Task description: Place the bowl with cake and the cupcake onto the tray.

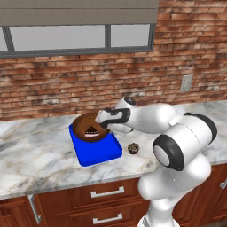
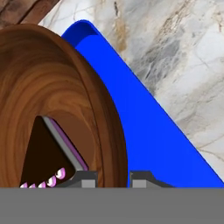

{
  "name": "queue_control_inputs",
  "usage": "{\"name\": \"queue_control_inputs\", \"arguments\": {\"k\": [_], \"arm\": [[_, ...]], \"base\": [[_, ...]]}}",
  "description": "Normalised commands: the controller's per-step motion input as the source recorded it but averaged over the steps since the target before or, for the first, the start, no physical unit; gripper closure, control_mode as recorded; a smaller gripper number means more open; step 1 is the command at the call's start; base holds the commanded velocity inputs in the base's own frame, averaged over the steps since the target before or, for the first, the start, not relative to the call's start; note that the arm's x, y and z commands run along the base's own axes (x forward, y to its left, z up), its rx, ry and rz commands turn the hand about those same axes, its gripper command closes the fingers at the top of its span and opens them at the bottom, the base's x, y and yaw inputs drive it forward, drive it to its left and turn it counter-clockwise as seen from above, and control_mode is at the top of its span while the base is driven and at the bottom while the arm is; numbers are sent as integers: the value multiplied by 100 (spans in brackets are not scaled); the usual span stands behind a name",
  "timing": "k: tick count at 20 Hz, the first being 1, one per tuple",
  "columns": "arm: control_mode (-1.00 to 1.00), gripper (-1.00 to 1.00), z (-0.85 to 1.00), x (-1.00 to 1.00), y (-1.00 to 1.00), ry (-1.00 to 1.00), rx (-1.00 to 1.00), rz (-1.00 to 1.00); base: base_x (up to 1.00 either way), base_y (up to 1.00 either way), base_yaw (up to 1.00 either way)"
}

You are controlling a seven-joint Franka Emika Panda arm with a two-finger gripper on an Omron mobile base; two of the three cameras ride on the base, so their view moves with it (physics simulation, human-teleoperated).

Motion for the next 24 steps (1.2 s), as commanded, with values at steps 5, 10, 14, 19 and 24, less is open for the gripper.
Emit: {"name": "queue_control_inputs", "arguments": {"k": [5,10,14,19,24], "arm": [[-100,100,-10,17,7,0,0,0],[-100,100,-10,18,1,0,0,0],[-100,100,-13,19,0,0,0,0],[-100,100,-14,17,1,0,0,0],[-100,-100,-10,9,3,0,-1,0]], "base": [[0,0,0],[0,0,0],[0,0,0],[0,0,0],[0,0,0]]}}
